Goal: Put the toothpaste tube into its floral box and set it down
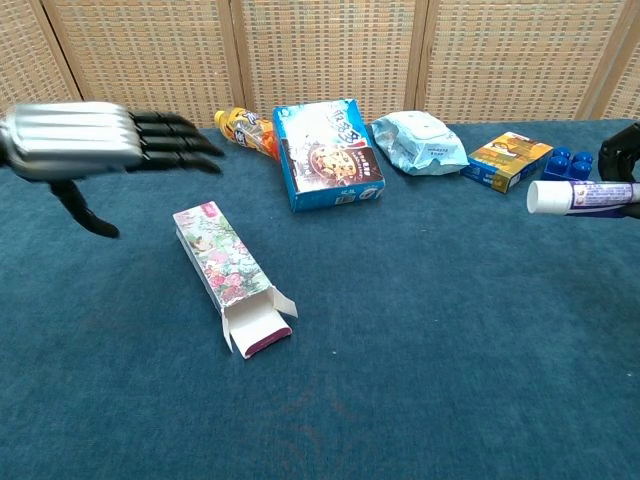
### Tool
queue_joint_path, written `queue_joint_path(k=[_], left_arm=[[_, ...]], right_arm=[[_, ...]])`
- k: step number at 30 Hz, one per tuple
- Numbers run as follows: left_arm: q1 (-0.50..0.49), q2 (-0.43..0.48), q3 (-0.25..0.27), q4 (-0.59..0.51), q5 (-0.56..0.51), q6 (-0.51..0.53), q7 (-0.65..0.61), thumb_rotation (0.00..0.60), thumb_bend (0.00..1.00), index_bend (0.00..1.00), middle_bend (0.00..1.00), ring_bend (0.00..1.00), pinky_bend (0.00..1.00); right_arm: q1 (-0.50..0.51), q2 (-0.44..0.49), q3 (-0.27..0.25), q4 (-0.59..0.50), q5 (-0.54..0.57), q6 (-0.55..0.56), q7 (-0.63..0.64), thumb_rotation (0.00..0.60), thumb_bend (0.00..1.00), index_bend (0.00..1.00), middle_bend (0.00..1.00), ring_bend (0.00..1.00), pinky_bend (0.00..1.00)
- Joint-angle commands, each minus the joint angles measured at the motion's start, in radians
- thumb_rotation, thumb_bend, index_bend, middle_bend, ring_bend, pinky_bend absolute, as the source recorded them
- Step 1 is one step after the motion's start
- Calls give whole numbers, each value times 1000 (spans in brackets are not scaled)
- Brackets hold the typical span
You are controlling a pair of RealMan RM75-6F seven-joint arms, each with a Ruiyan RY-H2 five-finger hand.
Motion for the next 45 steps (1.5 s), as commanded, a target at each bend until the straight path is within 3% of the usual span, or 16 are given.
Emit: queue_joint_path(k=[1, 8, 16, 18, 20, 21, 23, 29, 32, 35, 39, 45], left_arm=[[-51, -72, 51, 71, 13, -34, -45, 600, 124, 0, 0, 0, 62], [-110, -146, 92, 129, -15, -83, -75, 600, 124, 0, 0, 0, 93], [-147, -202, 146, 128, -43, -164, -75, 600, 124, 37, 9, 56, 232], [-148, -210, 154, 131, -48, -160, -71, 600, 125, 110, 74, 137, 308], [-142, -225, 149, 144, -67, -144, -60, 600, 136, 236, 219, 261, 397], [-140, -229, 148, 149, -71, -139, -56, 600, 156, 347, 326, 344, 464], [-135, -240, 151, 159, -83, -126, -64, 600, 197, 478, 440, 440, 546], [-121, -253, 150, 165, -124, -93, -84, 600, 273, 649, 575, 568, 622], [-112, -248, 127, 140, -161, -67, -116, 600, 273, 663, 584, 575, 627], [-82, -239, 21, 54, -276, 35, -236, 600, 273, 663, 584, 575, 626], [-53, -239, -86, -42, -402, 83, -361, 600, 274, 663, 584, 575, 626], [-44, -237, -148, -122, -485, 58, -423, 600, 274, 663, 584, 575, 626]], right_arm=[[-2, 5, 3, -3, 5, -5, -2, 600, 485, 628, 594, 412, 308], [-11, 17, 7, -1, 0, 3, 9, 600, 488, 628, 595, 412, 308], [-27, 36, 7, 0, -7, 18, 27, 600, 487, 628, 596, 412, 308], [-31, 41, 8, -3, -8, 23, 30, 600, 487, 628, 596, 412, 308], [-35, 46, 9, -6, -10, 27, 32, 600, 486, 628, 596, 412, 308], [-36, 47, 9, -6, -10, 28, 33, 600, 486, 628, 596, 412, 308], [-40, 52, 10, -10, -10, 31, 35, 600, 487, 628, 596, 412, 308], [-46, 72, 15, -37, -15, 41, 25, 600, 488, 628, 596, 413, 308], [-48, 86, 20, -56, -15, 47, 14, 600, 490, 628, 597, 413, 308], [-55, 118, 35, -89, -23, 83, -20, 600, 491, 628, 597, 413, 308], [-65, 162, 49, -140, -22, 105, -57, 600, 491, 628, 598, 415, 308], [-72, 200, 65, -178, -13, 115, -115, 600, 492, 628, 598, 415, 308]])
